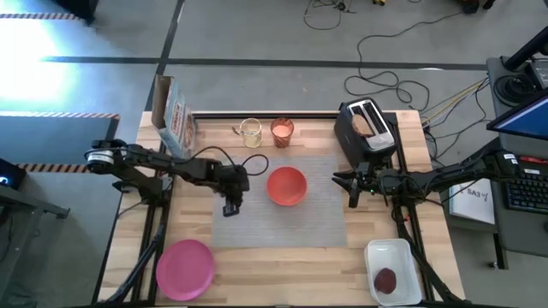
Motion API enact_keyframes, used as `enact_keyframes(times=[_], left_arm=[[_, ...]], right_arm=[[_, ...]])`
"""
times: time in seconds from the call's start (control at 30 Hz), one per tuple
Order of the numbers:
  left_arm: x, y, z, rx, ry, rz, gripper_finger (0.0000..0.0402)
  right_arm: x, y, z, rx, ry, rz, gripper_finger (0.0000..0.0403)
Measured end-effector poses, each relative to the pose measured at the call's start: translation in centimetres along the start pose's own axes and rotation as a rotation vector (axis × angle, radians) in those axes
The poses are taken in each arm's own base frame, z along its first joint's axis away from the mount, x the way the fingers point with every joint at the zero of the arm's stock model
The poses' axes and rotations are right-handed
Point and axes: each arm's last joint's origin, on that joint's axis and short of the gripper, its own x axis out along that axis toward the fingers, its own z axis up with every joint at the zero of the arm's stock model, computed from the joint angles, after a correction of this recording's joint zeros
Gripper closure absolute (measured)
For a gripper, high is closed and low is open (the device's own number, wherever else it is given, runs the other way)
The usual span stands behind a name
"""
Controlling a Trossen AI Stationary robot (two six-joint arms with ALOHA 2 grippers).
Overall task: Arrange a breakfast setting
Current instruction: Adjust the red bowl on the gray placemat
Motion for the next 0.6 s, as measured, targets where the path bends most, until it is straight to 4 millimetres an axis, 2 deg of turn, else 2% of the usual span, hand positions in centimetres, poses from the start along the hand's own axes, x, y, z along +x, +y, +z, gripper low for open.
enact_keyframes(times=[0.2, 0.4, 0.6], left_arm=[[-0.5, -0.2, 1.0, 0.044, -0.044, -0.006, 0.031], [-2.2, -0.5, 3.1, 0.06, -0.075, 0.038, 0.031], [-3.3, -1.2, 4.6, 0.172, -0.122, 0.035, 0.031]], right_arm=[[0.0, 0.0, 0.0, 0.0, 0.0, 0.0, 0.0316], [0.0, 0.0, 0.0, 0.0, 0.0, 0.0, 0.0316], [0.0, 0.0, 0.0, 0.0, 0.0, 0.0, 0.0316]])
